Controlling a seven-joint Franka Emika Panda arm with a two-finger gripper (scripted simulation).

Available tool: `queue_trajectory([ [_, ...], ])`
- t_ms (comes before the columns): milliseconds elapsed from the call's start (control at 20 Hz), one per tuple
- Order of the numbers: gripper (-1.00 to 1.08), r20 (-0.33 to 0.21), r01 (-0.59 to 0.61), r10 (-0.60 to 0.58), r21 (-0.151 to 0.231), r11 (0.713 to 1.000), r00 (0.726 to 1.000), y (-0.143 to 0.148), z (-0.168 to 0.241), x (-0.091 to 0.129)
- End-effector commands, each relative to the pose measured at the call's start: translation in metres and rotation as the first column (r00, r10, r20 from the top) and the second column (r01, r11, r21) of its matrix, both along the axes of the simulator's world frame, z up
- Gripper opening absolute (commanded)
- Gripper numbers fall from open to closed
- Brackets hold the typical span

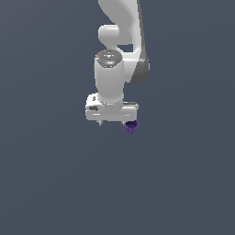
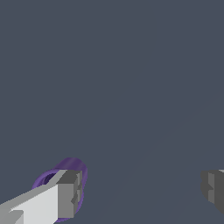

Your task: Pick up the object and move it to a goal position.

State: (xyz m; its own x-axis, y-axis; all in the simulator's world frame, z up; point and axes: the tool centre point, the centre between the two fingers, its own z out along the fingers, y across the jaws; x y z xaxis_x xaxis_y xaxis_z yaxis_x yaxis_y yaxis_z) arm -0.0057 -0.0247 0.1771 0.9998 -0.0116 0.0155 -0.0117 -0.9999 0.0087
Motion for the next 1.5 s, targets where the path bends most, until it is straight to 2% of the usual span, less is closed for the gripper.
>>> queue_trajectory([
  [0,0.28,0.0,0.0,0.0,0.0,1.0,1.0,0.0,0.0,0.0],
  [350,0.28,-0.018,0.014,-0.014,-0.004,1.0,1.0,-0.015,-0.005,-0.004],
  [550,0.28,-0.019,0.009,-0.009,-0.004,1.0,1.0,-0.014,-0.005,-0.004],
  [1000,0.28,-0.047,-0.111,0.111,-0.014,0.994,0.993,-0.002,-0.013,-0.006],
  [1250,0.28,-0.079,-0.244,0.242,-0.018,0.97,0.967,0.011,-0.022,-0.009],
  [1450,0.28,-0.113,-0.38,0.376,-0.016,0.925,0.92,0.024,-0.03,-0.012],
])
